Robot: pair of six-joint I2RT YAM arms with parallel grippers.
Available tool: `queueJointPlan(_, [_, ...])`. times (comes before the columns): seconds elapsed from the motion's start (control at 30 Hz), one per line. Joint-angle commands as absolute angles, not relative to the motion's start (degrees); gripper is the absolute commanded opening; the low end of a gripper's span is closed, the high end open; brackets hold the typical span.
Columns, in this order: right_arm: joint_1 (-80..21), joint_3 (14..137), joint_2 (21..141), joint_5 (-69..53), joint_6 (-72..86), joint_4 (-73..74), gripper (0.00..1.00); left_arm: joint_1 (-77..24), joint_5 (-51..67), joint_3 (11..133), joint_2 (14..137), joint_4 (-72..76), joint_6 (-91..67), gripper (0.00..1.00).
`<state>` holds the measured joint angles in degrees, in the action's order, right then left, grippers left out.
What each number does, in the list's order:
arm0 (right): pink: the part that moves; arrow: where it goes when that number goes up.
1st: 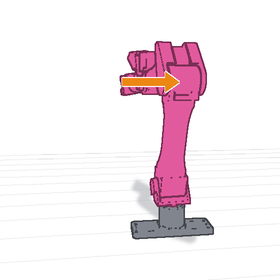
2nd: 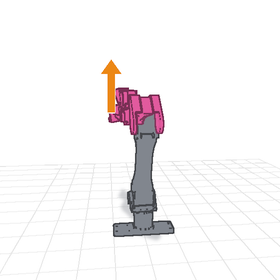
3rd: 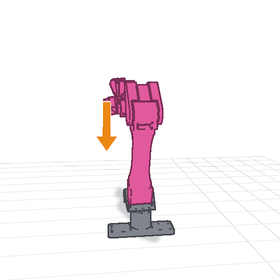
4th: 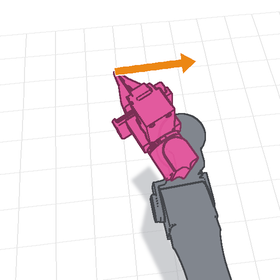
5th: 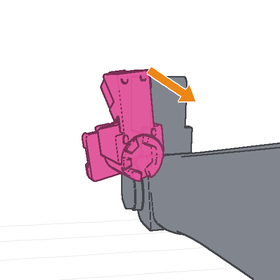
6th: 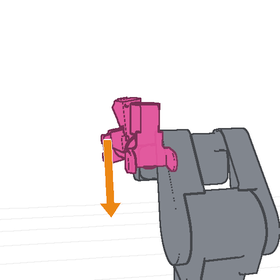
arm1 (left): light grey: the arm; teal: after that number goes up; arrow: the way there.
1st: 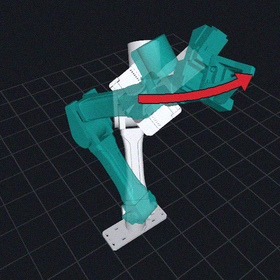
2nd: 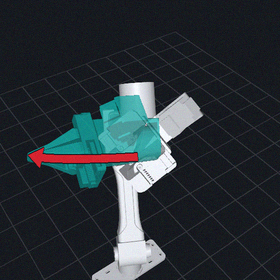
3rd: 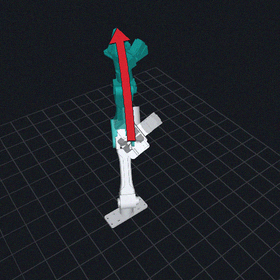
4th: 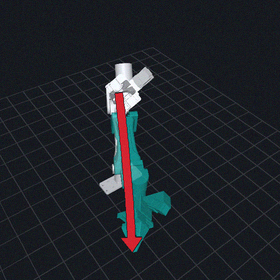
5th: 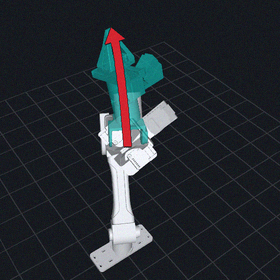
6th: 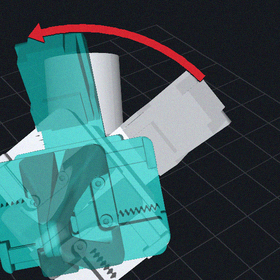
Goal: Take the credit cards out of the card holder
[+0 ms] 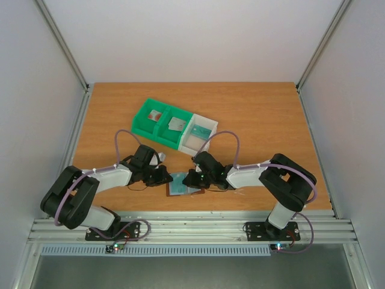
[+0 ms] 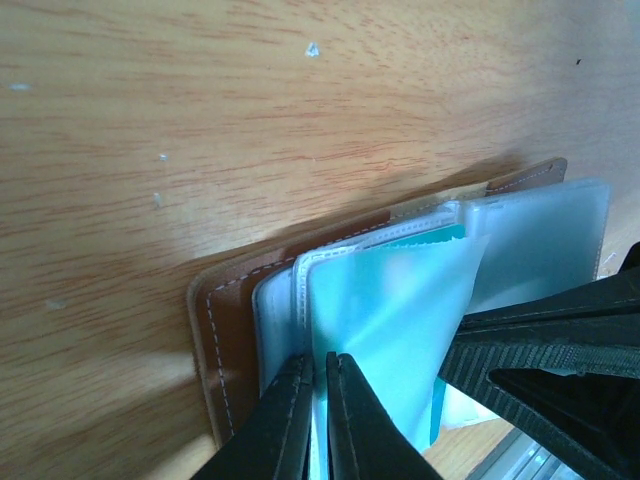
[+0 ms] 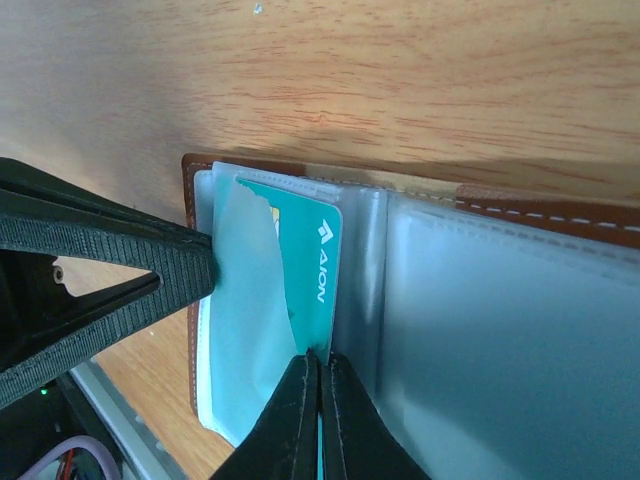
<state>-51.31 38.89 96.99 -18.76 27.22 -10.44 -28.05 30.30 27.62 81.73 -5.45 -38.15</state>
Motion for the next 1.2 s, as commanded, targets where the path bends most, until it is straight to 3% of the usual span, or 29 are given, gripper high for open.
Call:
queueJointPlan(0.0, [-50.51, 36.57, 96.08, -18.08, 28.10, -11.41, 0.01, -28.48, 26.46, 26.60, 83.00, -8.01, -36.62, 0.08])
queueJointPlan(0.13, [-50.03, 35.01, 95.64, -19.01, 28.99, -13.77, 0.05, -28.52, 25.82, 26.84, 82.08, -9.04, -36.33, 0.09])
queueJointPlan(0.3, [-49.50, 34.31, 95.25, -19.32, 28.98, -14.37, 0.01, -28.48, 25.22, 26.87, 82.23, -9.49, -35.99, 0.09])
queueJointPlan(0.8, [-48.17, 32.04, 88.70, -17.32, 28.16, -9.34, 0.01, -28.49, 24.98, 28.21, 83.71, -10.19, -34.98, 0.09])
queueJointPlan(1.17, [-48.08, 35.00, 77.11, -15.07, 20.92, 5.60, 0.01, -28.56, 27.42, 28.20, 79.10, -12.43, -35.74, 0.18])
